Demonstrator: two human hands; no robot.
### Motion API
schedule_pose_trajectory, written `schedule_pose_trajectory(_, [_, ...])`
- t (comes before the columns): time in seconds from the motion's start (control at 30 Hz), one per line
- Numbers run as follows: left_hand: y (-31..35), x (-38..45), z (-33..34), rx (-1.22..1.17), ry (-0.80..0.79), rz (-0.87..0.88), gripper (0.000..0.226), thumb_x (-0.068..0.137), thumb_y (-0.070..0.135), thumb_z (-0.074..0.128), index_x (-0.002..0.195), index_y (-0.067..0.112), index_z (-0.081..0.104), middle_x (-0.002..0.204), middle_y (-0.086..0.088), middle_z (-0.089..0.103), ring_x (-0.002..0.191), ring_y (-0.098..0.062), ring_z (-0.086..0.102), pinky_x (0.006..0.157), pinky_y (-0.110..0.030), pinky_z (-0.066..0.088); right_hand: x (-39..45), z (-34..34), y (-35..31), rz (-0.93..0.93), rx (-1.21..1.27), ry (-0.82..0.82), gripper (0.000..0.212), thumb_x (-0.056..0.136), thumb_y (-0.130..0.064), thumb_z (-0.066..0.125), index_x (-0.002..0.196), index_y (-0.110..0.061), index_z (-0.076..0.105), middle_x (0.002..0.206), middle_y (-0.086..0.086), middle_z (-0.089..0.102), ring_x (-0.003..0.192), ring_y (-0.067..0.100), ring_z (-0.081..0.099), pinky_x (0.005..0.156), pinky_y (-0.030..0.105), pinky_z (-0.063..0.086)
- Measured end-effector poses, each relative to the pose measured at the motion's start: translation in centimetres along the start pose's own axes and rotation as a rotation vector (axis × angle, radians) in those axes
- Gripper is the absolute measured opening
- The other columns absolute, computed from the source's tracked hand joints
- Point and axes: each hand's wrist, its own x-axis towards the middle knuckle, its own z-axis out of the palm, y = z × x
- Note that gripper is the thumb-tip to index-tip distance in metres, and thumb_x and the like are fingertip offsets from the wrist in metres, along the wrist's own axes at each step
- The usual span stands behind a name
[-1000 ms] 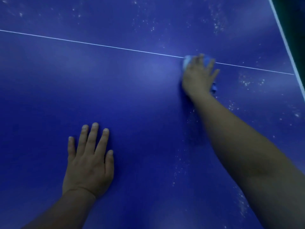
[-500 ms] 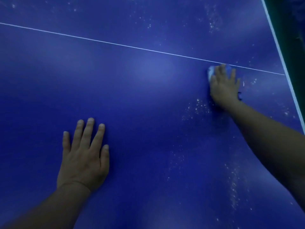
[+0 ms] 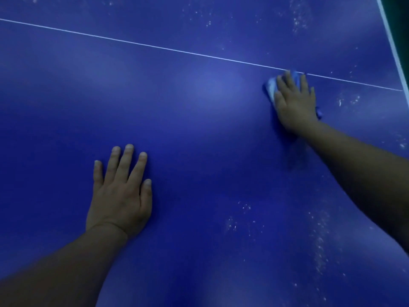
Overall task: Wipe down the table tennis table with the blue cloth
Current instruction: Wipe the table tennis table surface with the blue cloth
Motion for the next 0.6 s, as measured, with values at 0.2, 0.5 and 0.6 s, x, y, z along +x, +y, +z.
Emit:
schedule_pose_trajectory(0.2, [0.0, -0.1, 0.0, -0.013, 0.009, -0.002, 0.064, 0.099, 0.042, 0.023, 0.156, 0.014, 0.033, 0.166, -0.009, 0.02, 0.155, -0.027, 0.008, 0.123, -0.055, 0.0, -5.9, 1.4, -9.3, -0.544, -0.081, 0.085, 0.055, 0.099, -0.036, 0.03, 0.148, -0.014, 0.045, 0.159, 0.012, 0.036, 0.143, 0.052, 0.029, 0.108, 0.071, 0.028])
schedule_pose_trajectory(0.5, [0.0, -0.1, 0.2, -0.038, 0.039, 0.014, 0.063, 0.099, 0.041, 0.026, 0.155, 0.014, 0.035, 0.166, -0.009, 0.021, 0.155, -0.027, 0.009, 0.124, -0.052, -0.001, -17.7, 2.0, -8.2, -1.216, -0.108, -0.112, 0.052, 0.1, -0.043, 0.038, 0.151, -0.03, 0.038, 0.16, -0.005, 0.035, 0.151, 0.036, 0.017, 0.119, 0.059, 0.014])
schedule_pose_trajectory(0.6, [-0.1, 0.0, 0.1, -0.038, 0.043, 0.02, 0.062, 0.1, 0.041, 0.026, 0.155, 0.014, 0.035, 0.166, -0.009, 0.022, 0.155, -0.027, 0.01, 0.124, -0.053, 0.001, -7.1, 1.4, -9.6, -0.755, -0.079, -0.028, 0.056, 0.099, -0.043, 0.03, 0.149, -0.024, 0.044, 0.159, 0.003, 0.037, 0.146, 0.043, 0.027, 0.112, 0.065, 0.025])
